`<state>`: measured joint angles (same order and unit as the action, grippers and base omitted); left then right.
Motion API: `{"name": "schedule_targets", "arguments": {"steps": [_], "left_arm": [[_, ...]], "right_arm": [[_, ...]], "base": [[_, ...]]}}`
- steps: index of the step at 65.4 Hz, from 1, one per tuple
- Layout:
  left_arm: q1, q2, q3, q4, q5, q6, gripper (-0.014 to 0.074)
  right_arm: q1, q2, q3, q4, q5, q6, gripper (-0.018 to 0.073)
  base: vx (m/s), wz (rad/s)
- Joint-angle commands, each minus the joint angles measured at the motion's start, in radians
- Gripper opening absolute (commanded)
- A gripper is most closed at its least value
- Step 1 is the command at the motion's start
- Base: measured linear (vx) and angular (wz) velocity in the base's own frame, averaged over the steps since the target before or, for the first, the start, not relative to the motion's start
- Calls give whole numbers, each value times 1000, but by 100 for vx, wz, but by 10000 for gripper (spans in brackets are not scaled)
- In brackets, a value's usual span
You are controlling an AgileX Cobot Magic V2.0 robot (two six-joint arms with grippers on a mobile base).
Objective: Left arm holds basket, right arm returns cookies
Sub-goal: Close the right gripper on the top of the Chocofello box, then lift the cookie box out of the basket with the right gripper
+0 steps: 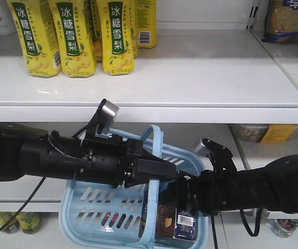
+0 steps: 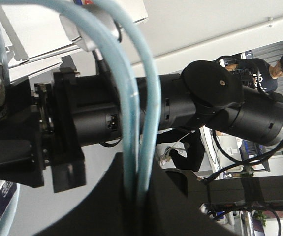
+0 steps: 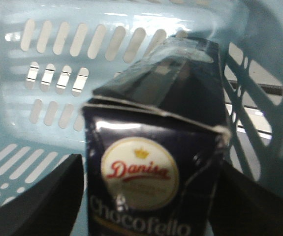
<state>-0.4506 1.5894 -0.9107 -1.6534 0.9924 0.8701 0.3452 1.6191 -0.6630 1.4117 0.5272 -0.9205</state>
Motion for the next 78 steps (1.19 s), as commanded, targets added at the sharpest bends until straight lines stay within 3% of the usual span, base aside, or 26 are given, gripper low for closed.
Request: {"name": "schedule_targets", "arguments": {"steps": [1, 36, 62, 78], "left_arm": [[3, -42, -32, -126, 39, 3, -3], [3, -42, -32, -126, 39, 3, -3], [3, -42, -32, -126, 39, 3, -3], [3, -42, -32, -126, 39, 3, -3]], "right_arm": [[-5, -8, -20, -7, -50, -29, 431], [-5, -11, -49, -8, -26, -41, 59], [-6, -123, -46, -17, -15, -30, 53], [-6, -245, -46, -181, 10, 98, 57]], "base": [[0, 0], [0, 0], [0, 0], [0, 0]]}}
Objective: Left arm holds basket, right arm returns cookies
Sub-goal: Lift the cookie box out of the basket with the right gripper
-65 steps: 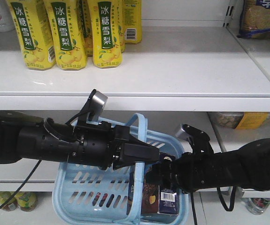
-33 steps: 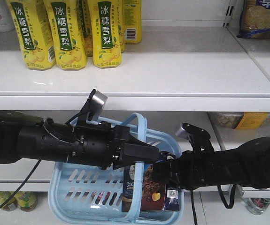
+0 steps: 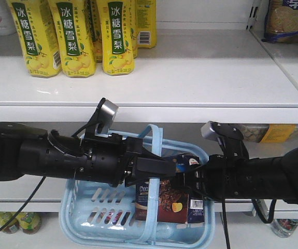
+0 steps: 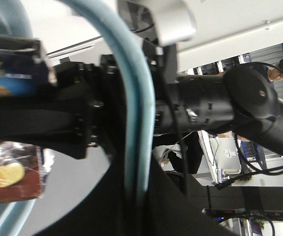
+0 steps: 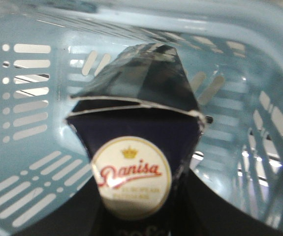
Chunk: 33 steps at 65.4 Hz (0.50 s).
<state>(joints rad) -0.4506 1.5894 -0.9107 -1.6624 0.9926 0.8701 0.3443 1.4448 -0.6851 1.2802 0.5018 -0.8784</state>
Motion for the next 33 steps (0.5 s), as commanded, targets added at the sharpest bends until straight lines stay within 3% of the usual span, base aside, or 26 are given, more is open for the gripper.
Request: {"name": "schedule_targets", "arguments": {"steps": [1, 33], "left_arm": [[3, -42, -32, -117, 38, 3, -3], [3, -42, -32, -117, 38, 3, -3]], "right_arm": [[-6, -77, -24, -63, 38, 67, 57], [-6, -346, -25, -472, 89, 409, 60]], "base": [[0, 0], [0, 0]]}}
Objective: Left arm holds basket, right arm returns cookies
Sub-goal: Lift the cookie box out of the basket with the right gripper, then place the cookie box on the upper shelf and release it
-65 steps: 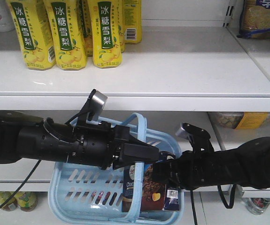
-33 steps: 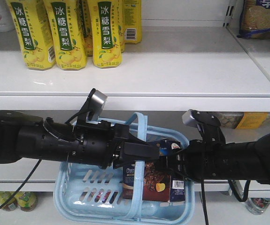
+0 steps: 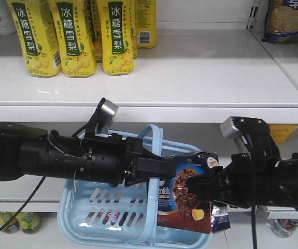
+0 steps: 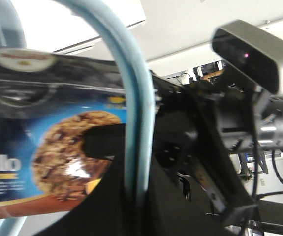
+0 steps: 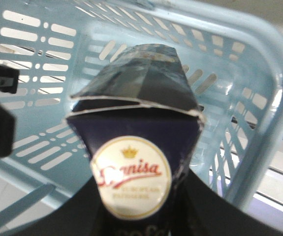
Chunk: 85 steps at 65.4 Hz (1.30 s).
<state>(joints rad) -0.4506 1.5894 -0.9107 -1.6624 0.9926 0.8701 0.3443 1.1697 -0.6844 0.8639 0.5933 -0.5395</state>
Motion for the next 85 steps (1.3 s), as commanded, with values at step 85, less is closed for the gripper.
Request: {"name": "schedule_targets", "arguments": {"steps": [85], "left_arm": [[3, -42, -32, -117, 38, 3, -3]], "right_arm": [[-6, -452, -414, -748, 82, 546, 64]], "base": [[0, 0]]}}
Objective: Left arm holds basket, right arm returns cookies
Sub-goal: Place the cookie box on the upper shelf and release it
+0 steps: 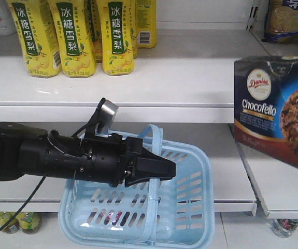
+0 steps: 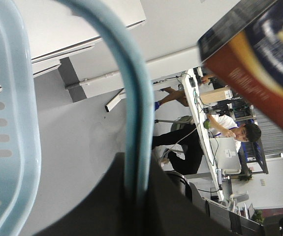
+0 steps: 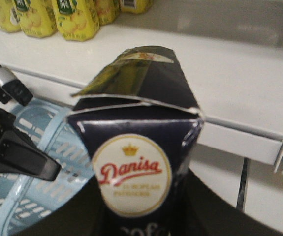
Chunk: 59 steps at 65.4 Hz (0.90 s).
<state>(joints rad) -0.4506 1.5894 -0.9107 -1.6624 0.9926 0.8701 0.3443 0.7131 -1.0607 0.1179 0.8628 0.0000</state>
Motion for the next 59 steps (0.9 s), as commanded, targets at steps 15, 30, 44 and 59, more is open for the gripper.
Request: {"name": "schedule_targets", "arguments": {"steps": [15, 30, 44, 59], "left_arm": [[3, -42, -32, -117, 38, 3, -3], [3, -42, -32, -117, 38, 3, -3], [3, -42, -32, -117, 38, 3, -3], [3, -42, -32, -117, 38, 3, -3]], "right_arm": [[-6, 122, -38, -87, -376, 23, 65], [-34, 270, -38, -233, -492, 168, 66], [-160, 349, -38, -238, -546, 181, 66], [-210, 440, -38, -243, -630, 180, 66]], "base": [[0, 0], [0, 0], [0, 0], [0, 0]]}}
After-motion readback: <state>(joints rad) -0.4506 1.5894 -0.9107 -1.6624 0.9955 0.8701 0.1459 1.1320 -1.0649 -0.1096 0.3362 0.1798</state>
